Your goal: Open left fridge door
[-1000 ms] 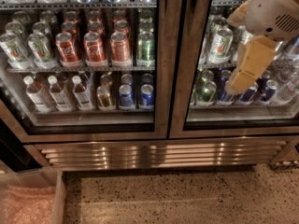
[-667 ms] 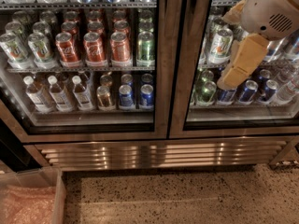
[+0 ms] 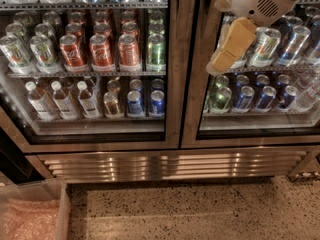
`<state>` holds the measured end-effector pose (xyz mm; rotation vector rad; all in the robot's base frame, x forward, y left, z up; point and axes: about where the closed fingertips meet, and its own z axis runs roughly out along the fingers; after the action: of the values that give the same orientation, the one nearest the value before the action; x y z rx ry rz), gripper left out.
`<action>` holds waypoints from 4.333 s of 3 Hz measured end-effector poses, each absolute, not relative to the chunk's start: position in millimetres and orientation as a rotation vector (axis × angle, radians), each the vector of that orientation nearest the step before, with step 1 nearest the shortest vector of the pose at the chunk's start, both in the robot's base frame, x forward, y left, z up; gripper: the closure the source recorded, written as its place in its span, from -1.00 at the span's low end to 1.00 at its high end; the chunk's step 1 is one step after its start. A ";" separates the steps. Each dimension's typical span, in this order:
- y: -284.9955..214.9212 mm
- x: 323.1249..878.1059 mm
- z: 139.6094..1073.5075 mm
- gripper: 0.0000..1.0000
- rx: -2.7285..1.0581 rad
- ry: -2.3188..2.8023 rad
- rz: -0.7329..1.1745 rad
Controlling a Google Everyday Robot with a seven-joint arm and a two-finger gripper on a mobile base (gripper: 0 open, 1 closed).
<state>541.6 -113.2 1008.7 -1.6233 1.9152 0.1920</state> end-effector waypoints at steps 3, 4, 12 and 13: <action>-89.4 566.8 1009.2 -1.00 -1.558 1.864 0.246; -76.3 575.4 1012.6 -1.00 -1.559 1.832 0.257; -43.2 589.1 1016.5 -0.93 -1.612 1.725 0.342; -43.2 589.1 1016.5 -0.47 -1.613 1.725 0.342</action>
Offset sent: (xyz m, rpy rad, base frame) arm 0.0671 0.0655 0.0120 0.1612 -0.0776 0.0580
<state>589.1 -43.2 1016.5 -1.6125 1.7251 0.3420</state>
